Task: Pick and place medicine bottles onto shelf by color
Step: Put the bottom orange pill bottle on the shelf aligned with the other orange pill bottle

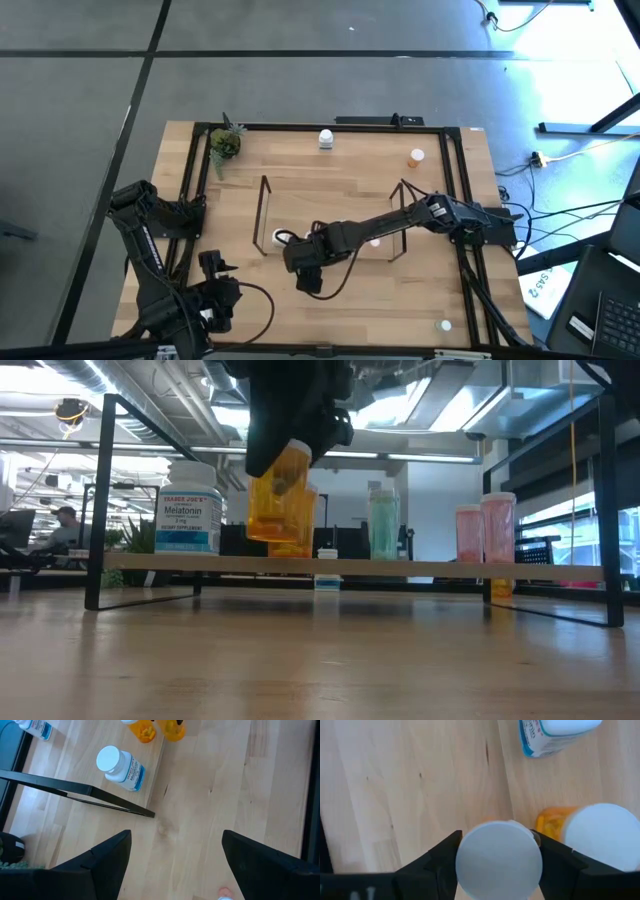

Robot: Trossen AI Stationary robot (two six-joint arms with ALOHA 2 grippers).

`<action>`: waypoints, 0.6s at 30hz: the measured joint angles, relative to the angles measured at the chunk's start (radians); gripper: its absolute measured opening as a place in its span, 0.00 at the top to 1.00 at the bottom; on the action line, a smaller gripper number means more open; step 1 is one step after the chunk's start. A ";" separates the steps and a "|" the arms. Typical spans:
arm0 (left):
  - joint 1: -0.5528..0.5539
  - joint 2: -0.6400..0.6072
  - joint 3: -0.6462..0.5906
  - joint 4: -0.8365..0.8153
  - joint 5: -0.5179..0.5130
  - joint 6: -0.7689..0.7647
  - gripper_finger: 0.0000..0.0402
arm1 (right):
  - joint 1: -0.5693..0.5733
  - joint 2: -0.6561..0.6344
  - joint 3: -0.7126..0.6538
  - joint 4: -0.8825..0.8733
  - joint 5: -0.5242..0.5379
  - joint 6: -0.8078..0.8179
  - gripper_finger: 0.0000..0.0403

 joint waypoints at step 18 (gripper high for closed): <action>0.000 0.000 0.000 0.000 0.000 0.000 0.24 | -0.048 0.000 0.000 -0.047 0.085 -0.003 0.46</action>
